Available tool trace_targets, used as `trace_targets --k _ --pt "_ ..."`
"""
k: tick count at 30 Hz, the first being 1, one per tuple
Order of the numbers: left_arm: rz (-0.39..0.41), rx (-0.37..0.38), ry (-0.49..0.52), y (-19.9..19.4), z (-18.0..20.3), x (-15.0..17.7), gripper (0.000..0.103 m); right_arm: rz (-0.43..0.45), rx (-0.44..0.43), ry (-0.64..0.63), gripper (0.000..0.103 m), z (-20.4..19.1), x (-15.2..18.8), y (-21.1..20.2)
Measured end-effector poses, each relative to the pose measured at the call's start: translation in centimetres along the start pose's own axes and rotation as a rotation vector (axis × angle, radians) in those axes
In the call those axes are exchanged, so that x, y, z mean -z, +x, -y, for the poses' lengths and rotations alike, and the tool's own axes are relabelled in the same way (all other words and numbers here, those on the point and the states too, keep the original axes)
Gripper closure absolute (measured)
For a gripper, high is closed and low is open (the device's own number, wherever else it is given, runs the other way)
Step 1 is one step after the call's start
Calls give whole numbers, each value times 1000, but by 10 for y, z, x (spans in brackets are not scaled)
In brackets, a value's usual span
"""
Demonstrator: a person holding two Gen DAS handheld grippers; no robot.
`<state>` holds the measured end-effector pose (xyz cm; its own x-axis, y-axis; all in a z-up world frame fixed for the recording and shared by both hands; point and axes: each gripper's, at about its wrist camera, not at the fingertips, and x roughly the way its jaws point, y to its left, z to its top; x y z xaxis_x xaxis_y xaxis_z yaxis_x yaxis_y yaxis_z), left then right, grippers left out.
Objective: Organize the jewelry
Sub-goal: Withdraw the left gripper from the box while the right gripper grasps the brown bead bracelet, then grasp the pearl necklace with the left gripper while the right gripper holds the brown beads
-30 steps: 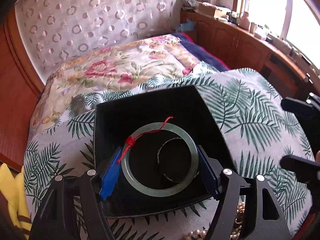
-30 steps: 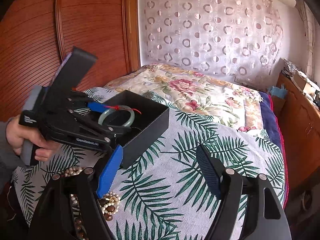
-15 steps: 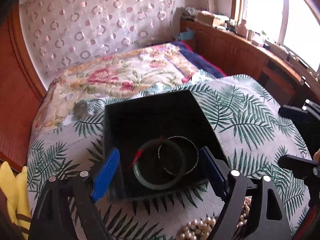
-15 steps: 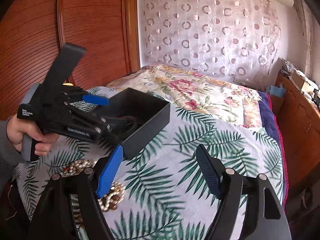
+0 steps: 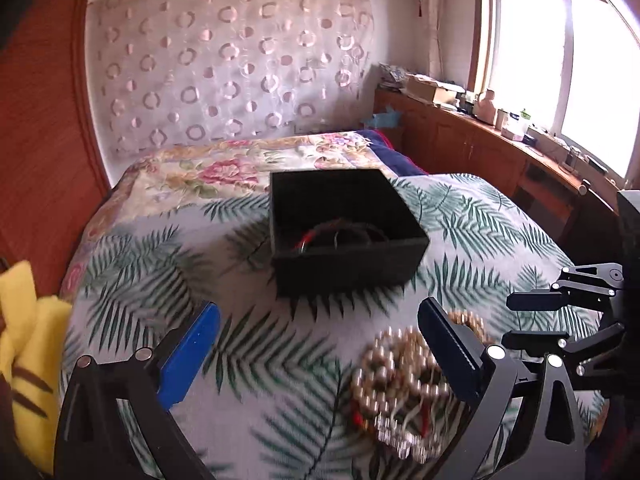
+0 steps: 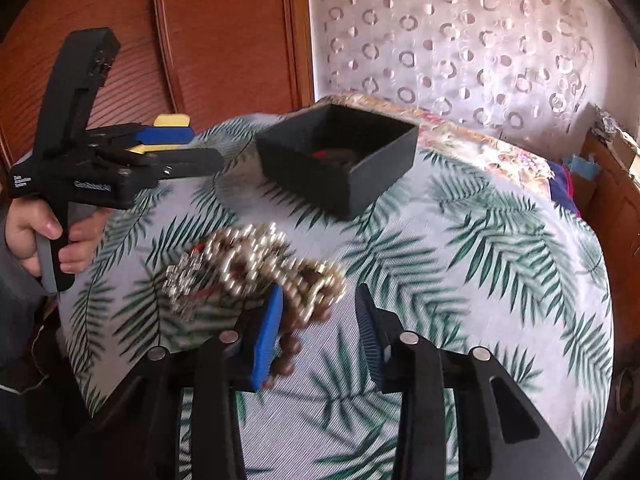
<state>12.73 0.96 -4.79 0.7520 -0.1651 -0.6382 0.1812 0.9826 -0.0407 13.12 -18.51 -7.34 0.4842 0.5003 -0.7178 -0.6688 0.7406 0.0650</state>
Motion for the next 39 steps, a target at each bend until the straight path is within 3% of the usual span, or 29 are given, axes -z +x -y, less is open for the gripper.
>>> trace_targets --k 9,15,17,19,21,39 --pt "-24 7 -55 -26 -8 42 7 -59 -58 74 63 -5 21 6" --pt "-13 -2 -49 -39 -8 52 7 -83 -37 81 64 -9 23 16" --pt "-14 4 -59 -40 -9 54 7 -84 -32 81 68 -9 22 16" --pt "-15 8 -65 -41 -11 55 7 -92 -45 77 88 -10 21 17" --pt "-16 6 -69 -41 -12 56 7 -95 -28 49 88 -14 21 16" --pt "-32 31 -64 -38 -1 58 7 145 -11 -62 88 -23 -36 -91"
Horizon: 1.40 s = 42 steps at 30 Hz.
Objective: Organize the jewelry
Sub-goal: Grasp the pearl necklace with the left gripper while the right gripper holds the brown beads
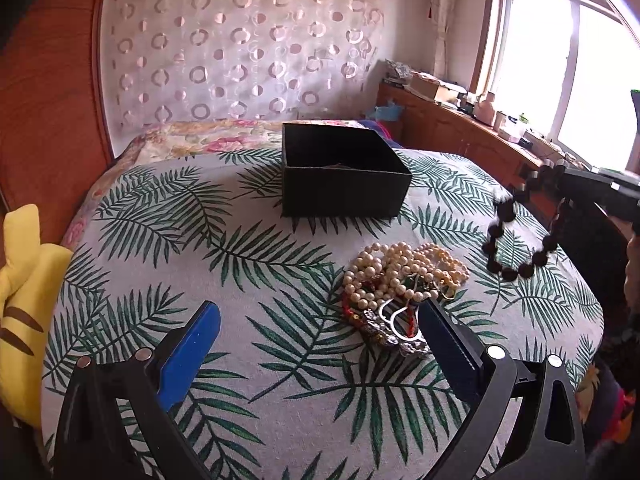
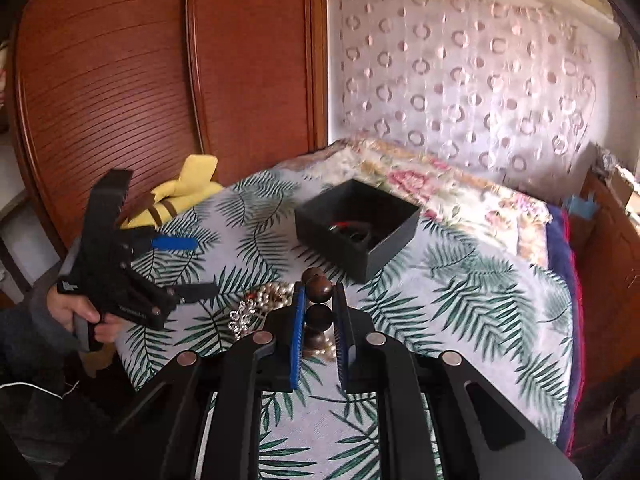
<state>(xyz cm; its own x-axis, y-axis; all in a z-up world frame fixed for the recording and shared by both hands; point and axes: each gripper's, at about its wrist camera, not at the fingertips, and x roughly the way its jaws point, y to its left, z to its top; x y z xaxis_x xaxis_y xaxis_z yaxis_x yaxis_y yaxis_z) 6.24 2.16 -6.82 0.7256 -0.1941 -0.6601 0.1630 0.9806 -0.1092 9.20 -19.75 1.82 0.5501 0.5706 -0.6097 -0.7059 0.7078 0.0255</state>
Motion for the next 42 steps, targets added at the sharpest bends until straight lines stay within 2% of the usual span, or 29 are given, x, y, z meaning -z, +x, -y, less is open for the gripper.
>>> trace_targets --k 8,10,15,16,18,20,24,33,38,40,42 --pt "-3 23 21 3 9 2 7 0 41 18 88 9 11 -7" --pt "-4 44 13 2 6 3 11 -12 46 36 88 13 19 -4" --pt "-56 108 1 14 1 -3 47 -36 43 68 88 20 36 5" --pt "-71 119 5 19 0 -5 49 -40 44 70 88 21 38 7" --pt "-95 145 7 29 -1 -9 61 -42 47 73 88 20 42 9" --pt "-126 158 11 40 -1 -15 69 -41 49 75 88 20 44 10" --pt "-148 160 54 53 4 -27 79 -42 47 76 88 20 46 10" --pt "-226 125 227 71 31 -33 81 -38 45 88 88 23 50 8" --pt "-248 114 249 83 32 -38 81 -37 42 92 88 24 51 8" --pt "-243 119 255 86 32 -41 91 -40 39 92 88 23 53 9" --pt "-238 127 263 86 33 -43 94 -43 38 93 88 24 54 10"
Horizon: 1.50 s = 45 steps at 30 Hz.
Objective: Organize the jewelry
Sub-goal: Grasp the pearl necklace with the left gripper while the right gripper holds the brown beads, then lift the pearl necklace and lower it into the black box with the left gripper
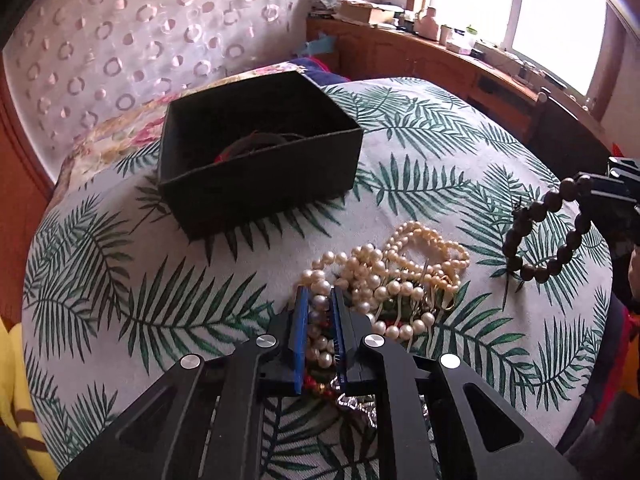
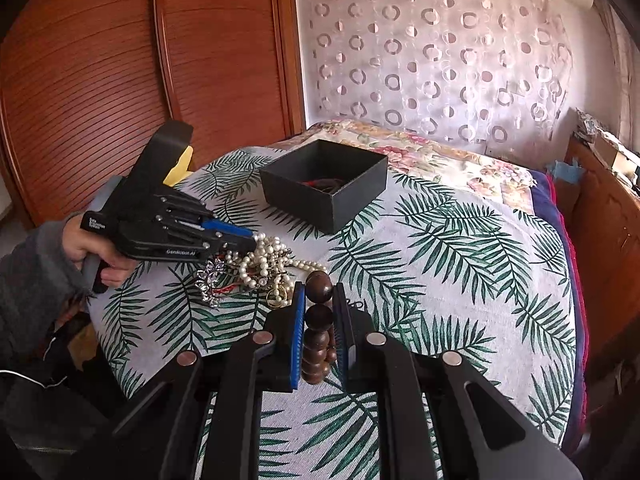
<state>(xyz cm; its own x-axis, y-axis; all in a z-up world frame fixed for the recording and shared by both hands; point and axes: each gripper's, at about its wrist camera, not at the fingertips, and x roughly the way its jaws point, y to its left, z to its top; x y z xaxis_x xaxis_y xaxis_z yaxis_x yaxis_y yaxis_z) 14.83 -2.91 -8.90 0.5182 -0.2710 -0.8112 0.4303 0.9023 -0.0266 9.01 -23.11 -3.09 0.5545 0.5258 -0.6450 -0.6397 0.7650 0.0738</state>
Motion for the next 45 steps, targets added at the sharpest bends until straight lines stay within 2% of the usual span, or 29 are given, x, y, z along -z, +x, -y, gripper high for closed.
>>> trace_targets --k 7,16,29,45 --pt "39 -10 -46 -9 -11 -4 96 -5 -3 8 88 1 3 2" --pt "189 -13 -94 -67 -18 -14 96 17 -5 0 88 -3 -5 -1" --pt "361 -31 -77 -136 -2 -50 97 79 6 -38 88 -11 -35 -18" --pt "473 -55 -29 -192 15 -77 97 154 27 -73 88 -11 -76 -35"
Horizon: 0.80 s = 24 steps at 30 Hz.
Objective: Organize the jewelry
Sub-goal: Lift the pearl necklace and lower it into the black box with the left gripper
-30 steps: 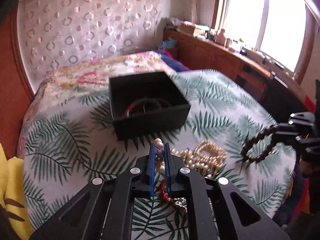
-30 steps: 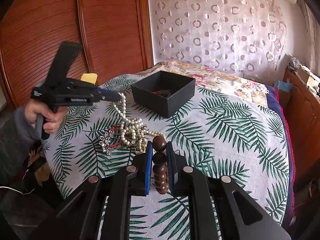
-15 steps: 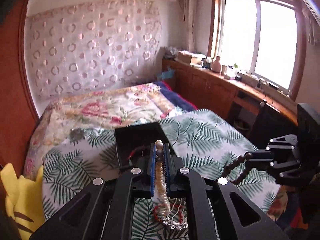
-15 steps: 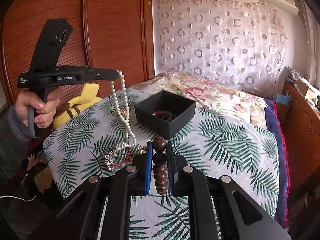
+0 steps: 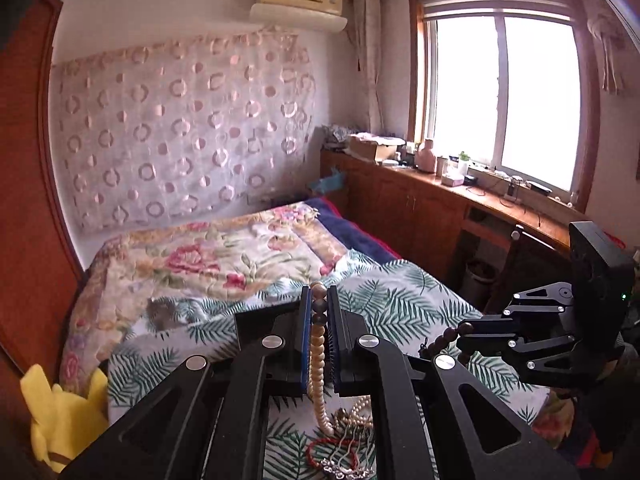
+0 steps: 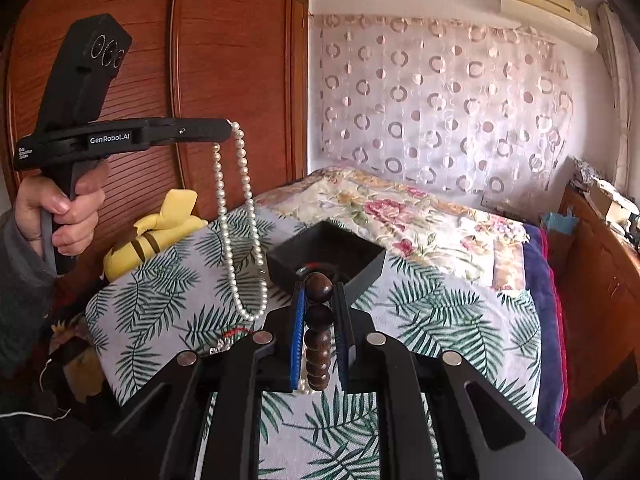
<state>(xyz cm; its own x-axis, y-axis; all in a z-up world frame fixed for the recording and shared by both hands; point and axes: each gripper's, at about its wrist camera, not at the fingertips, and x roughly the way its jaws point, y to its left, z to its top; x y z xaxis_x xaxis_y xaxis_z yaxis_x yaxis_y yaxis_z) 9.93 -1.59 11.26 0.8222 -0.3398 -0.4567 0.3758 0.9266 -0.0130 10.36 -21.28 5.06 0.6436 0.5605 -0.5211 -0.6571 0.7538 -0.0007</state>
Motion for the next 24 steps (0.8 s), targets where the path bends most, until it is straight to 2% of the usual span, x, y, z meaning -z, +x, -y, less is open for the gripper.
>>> trace_targets --k 6,17,24 --pt "24 -15 12 -1 0 -18 97 26 17 -14 88 5 -21 1" --pt "36 -65 5 26 -15 -59 97 37 51 -33 88 16 -58 24" --pt "0 -82 -15 57 -30 -62 96 18 62 -42 88 19 -72 49"
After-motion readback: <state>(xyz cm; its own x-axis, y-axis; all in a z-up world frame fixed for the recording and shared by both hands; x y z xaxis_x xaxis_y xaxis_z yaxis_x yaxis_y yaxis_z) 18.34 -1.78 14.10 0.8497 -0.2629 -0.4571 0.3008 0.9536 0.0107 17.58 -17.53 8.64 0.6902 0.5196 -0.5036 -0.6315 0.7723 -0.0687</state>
